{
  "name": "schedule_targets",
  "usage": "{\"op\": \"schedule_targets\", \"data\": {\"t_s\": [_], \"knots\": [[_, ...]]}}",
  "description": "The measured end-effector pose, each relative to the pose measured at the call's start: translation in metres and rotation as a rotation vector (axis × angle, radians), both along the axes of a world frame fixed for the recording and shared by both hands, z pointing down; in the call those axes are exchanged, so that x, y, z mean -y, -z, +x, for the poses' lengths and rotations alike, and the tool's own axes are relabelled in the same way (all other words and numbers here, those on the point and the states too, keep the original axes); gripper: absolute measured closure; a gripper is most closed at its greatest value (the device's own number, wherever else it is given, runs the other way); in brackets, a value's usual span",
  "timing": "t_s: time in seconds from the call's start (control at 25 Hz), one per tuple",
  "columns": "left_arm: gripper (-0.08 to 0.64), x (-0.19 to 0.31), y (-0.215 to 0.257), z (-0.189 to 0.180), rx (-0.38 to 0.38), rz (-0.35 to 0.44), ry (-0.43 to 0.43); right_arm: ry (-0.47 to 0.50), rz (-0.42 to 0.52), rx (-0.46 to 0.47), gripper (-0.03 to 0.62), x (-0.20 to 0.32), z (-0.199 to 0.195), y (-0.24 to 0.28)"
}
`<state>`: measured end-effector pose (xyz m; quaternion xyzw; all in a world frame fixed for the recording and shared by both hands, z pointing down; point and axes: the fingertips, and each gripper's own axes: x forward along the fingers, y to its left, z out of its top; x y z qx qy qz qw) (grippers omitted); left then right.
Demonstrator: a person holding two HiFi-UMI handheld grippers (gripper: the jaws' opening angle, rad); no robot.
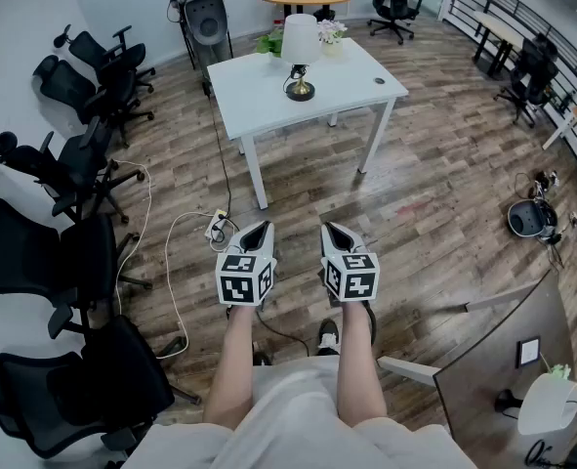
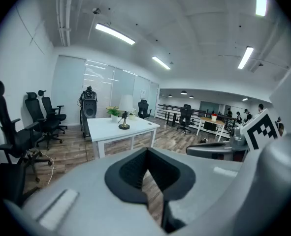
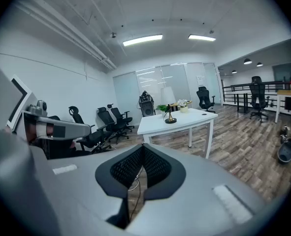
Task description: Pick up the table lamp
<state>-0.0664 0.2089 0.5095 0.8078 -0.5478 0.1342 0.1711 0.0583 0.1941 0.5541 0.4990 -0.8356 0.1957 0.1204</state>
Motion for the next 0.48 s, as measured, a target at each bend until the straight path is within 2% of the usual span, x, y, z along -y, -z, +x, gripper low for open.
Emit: {"op": "schedule_targets", "data": {"t_s": [0.24, 0.36, 0.48], "knots": [[0.558, 0.036, -0.004, 0.002, 0.005, 0.004, 0.066, 0.043, 0.036, 0.006, 0.571, 0.038, 0.007, 0.02], [0.558, 0.059, 0.005, 0.016, -0.001, 0.0, 0.077, 0.047, 0.043, 0.005, 0.571, 0.062, 0.027, 0.026], [0.558, 0.088, 0.022, 0.034, -0.021, 0.001, 0.07, 0.034, 0.047, 0.051, 0.571, 0.082, 0.05, 0.027]]}}
